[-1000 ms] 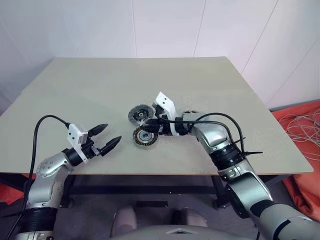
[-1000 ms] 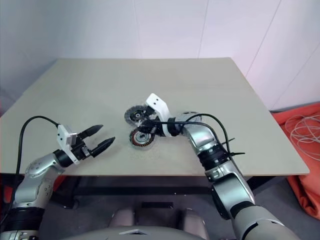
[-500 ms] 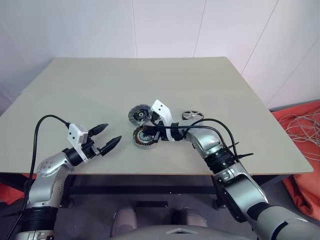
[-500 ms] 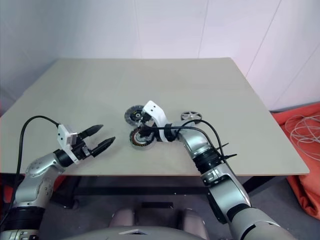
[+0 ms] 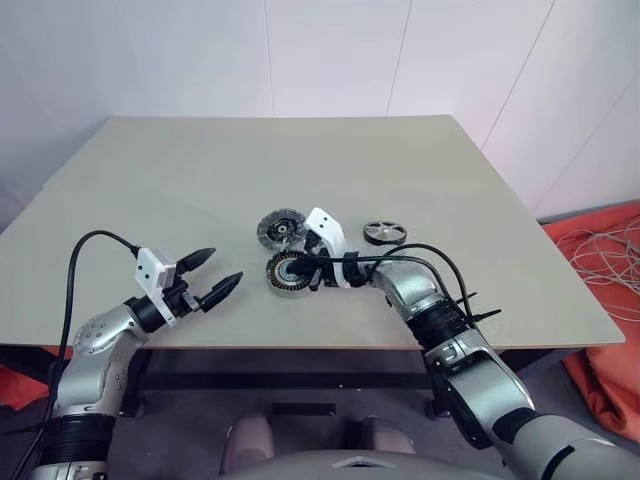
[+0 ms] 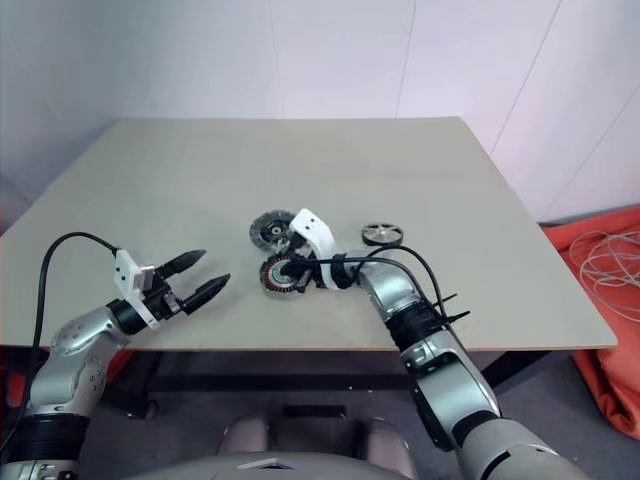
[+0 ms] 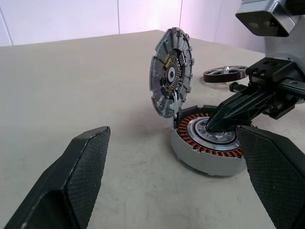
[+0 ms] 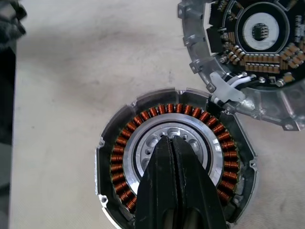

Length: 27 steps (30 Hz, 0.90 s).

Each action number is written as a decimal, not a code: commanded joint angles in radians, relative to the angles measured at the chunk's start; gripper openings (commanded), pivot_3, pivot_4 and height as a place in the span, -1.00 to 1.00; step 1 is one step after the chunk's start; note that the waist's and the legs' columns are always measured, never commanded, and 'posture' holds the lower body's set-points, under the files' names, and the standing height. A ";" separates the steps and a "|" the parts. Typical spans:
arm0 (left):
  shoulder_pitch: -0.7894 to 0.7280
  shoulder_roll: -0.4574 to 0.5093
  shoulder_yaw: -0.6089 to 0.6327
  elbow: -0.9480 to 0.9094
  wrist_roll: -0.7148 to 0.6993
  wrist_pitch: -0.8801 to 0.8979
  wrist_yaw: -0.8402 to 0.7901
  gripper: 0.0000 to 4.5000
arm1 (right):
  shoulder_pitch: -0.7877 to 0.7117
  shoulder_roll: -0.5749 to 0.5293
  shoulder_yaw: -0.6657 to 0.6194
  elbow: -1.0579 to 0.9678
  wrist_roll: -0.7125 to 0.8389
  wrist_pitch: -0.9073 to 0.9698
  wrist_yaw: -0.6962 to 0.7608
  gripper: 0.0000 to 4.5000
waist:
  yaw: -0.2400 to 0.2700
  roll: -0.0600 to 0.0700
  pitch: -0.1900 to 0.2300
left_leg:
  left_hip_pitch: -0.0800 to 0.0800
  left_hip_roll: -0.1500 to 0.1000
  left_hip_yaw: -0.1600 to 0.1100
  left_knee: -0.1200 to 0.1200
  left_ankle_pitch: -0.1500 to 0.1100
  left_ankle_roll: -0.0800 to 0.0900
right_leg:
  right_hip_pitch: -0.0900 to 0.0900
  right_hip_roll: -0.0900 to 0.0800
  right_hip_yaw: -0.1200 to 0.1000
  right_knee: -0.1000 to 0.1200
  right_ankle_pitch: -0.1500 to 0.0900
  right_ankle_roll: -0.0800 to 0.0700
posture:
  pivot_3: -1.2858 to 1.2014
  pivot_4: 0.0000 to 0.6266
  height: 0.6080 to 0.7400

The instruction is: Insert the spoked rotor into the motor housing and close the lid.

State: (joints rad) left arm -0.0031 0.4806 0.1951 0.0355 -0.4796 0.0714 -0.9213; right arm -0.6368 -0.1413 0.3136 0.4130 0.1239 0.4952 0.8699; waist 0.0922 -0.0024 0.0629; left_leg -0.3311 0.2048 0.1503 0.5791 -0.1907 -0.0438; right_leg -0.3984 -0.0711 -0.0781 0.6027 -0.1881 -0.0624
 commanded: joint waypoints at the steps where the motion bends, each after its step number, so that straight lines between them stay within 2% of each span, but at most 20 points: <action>1: -0.018 0.007 0.008 -0.025 0.000 -0.013 0.003 1.00 | -0.020 0.014 -0.070 -0.082 0.060 0.018 -0.009 -0.99 | 0.000 0.000 0.000 | -0.001 0.000 0.000 0.000 0.000 0.000 | 0.000 0.000 0.000 0.000 0.000 0.000 | 0.03 -1.00 1.00; 8: -0.020 0.007 0.005 -0.021 0.001 -0.013 0.001 1.00 | -0.004 0.015 -0.088 -0.120 0.086 0.042 -0.012 -0.99 | 0.000 0.000 0.000 | -0.002 0.000 0.000 -0.001 0.000 0.000 | -0.002 0.000 0.000 0.000 0.000 0.000 | 0.03 -1.00 1.00; 16: -0.020 0.007 0.005 -0.018 0.001 -0.014 0.001 1.00 | 0.058 -0.069 0.070 -0.067 -0.031 -0.003 0.041 -0.99 | 0.001 0.000 0.000 | -0.002 0.000 0.001 -0.001 0.000 0.000 | -0.002 0.000 0.000 0.000 0.000 0.000 | 0.03 -1.00 1.00; 22: -0.024 0.010 0.008 -0.016 0.002 -0.017 0.002 1.00 | 0.028 -0.048 0.037 -0.050 -0.015 -0.015 0.019 -0.99 | -0.001 0.000 0.000 | 0.002 0.000 0.000 -0.001 0.000 0.000 | 0.002 0.000 0.000 -0.002 0.000 0.001 | 0.03 -1.00 1.00; 27: -0.027 0.010 0.008 -0.013 0.003 -0.018 0.001 1.00 | -0.003 -0.008 -0.040 -0.091 0.048 0.003 0.000 -0.99 | -0.002 0.000 0.000 | 0.001 0.000 0.000 0.000 0.000 0.000 | 0.001 0.000 -0.001 -0.003 0.000 0.001 | 0.03 -1.00 1.00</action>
State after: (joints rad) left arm -0.0097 0.4810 0.1911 0.0365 -0.4795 0.0712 -0.9212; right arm -0.6021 -0.1619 0.3175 0.3533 0.1382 0.4982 0.8780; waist 0.0901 -0.0022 0.0628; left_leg -0.3304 0.2049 0.1498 0.5786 -0.1907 -0.0438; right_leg -0.3973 -0.0710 -0.0790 0.5994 -0.1885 -0.0615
